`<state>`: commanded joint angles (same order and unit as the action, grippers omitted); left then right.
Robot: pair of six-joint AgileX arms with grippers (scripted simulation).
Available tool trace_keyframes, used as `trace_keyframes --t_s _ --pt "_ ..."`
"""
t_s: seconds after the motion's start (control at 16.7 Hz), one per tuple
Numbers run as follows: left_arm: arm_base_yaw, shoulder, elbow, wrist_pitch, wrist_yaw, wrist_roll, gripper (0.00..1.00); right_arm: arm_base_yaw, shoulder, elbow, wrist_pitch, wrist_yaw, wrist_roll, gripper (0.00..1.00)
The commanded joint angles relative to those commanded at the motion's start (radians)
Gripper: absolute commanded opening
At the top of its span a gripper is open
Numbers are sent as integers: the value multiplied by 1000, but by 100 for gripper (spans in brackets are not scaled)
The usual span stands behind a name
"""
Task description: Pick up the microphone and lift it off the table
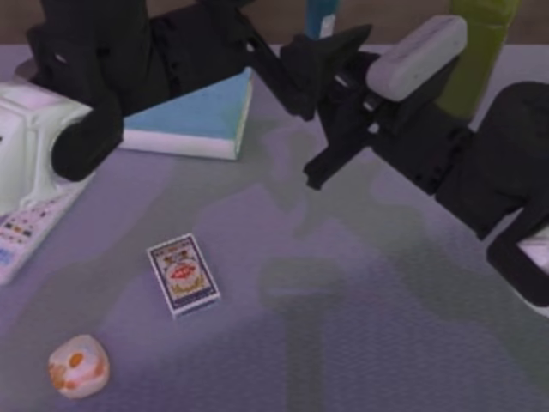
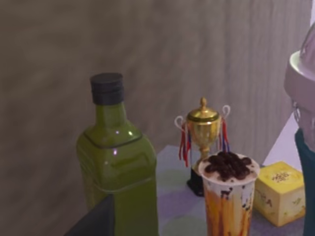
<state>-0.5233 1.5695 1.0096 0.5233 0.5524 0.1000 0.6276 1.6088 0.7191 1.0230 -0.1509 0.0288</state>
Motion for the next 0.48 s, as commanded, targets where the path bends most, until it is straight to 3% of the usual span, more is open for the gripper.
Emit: trace_keyframes --t_s 0.12,0.48 --pt "0 0 0 0 0 0 100 0 0 0 0 0 0 0" --pt "0 0 0 0 0 0 55 0 0 0 0 0 0 0"
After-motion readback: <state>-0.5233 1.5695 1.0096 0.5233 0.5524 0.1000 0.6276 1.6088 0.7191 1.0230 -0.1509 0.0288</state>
